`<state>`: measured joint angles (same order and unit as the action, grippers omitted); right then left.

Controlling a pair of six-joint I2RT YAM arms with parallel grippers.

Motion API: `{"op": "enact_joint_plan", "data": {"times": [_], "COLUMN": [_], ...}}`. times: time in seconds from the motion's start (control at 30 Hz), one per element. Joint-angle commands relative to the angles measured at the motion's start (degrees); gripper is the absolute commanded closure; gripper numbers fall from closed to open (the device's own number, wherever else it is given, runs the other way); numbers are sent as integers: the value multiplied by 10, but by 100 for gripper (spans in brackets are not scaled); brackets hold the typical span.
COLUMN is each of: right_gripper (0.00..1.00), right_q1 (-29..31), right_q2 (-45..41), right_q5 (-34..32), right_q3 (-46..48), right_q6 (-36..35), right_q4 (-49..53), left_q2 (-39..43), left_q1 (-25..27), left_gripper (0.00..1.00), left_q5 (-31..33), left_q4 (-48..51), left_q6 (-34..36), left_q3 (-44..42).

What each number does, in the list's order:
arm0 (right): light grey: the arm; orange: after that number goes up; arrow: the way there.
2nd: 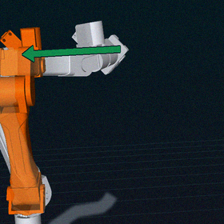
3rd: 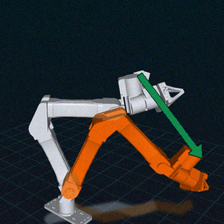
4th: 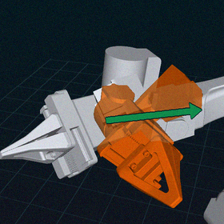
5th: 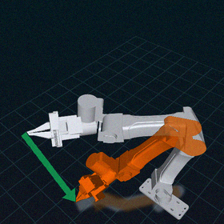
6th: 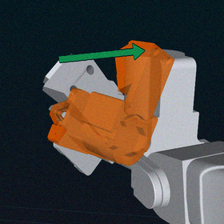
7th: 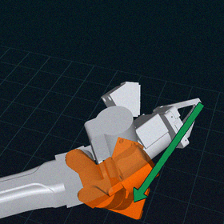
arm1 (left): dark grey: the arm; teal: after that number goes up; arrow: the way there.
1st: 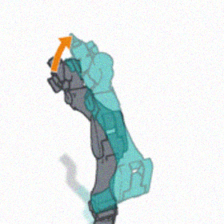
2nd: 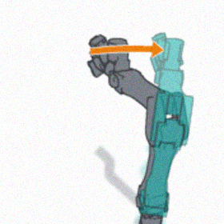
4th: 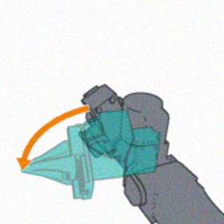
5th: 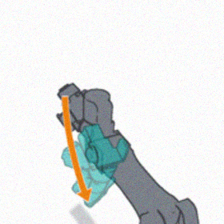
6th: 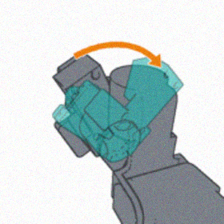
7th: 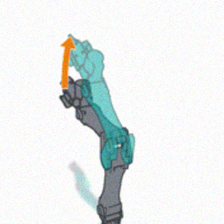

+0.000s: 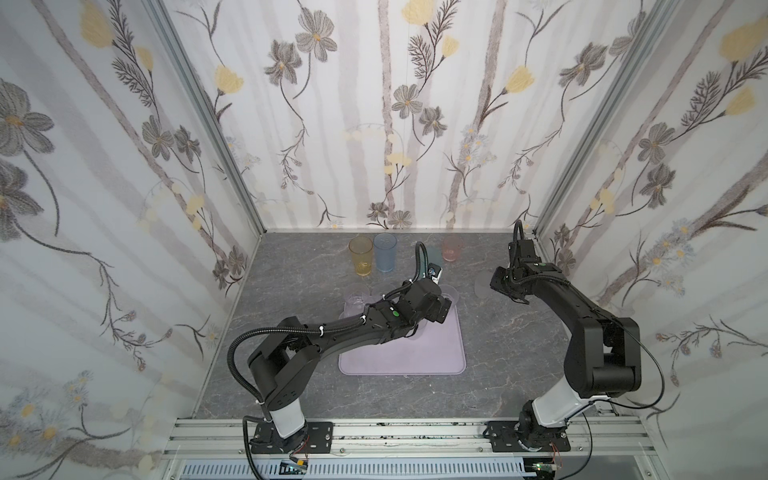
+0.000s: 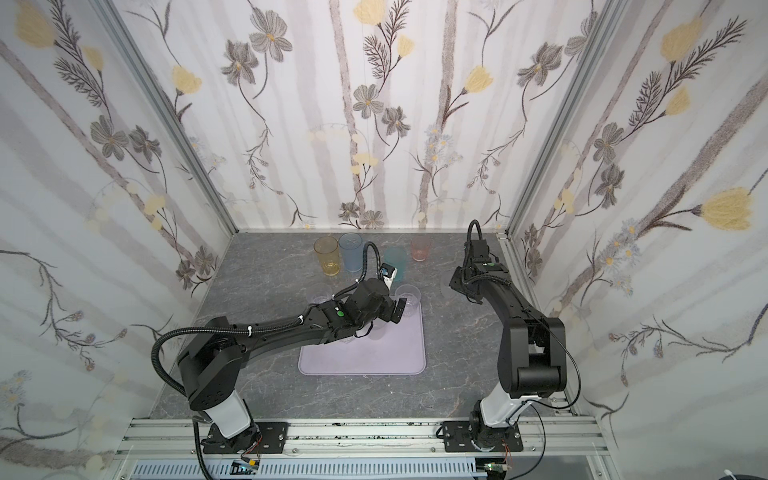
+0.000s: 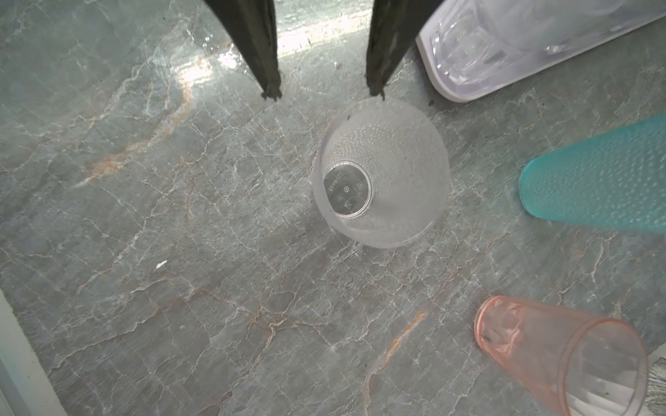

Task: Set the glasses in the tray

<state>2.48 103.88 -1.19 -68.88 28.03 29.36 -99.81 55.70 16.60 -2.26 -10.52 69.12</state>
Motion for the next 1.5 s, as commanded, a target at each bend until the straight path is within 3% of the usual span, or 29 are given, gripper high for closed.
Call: {"op": "enact_joint_plan", "data": {"times": [0.0, 0.4, 0.6, 0.8, 1.17, 1.47], "right_gripper": [60, 84, 94, 96, 96, 96], "right_q1": [-6, -10, -8, 6, 137, 277], "right_q2": [23, 79, 48, -31, -174, -102], "right_q5": [15, 24, 8, -15, -59, -72], "right_q3": [-7, -7, 3, 24, 84, 57], "right_q6": [5, 3, -14, -34, -31, -11], "right_q4": [-48, -82, -67, -12, 163, 204], "left_q2": [-7, -35, -31, -6, 64, 119], "left_q1": [2, 2, 3, -4, -50, -87], "left_gripper": [0, 0, 0, 0, 0, 0], "left_q5": [-6, 9, 19, 47, 55, 46], "left_q4": [-9, -9, -9, -9, -12, -21], "left_q6": [5, 28, 35, 34, 27, -6], "left_q3": [11, 24, 29, 25, -20, -92]}}
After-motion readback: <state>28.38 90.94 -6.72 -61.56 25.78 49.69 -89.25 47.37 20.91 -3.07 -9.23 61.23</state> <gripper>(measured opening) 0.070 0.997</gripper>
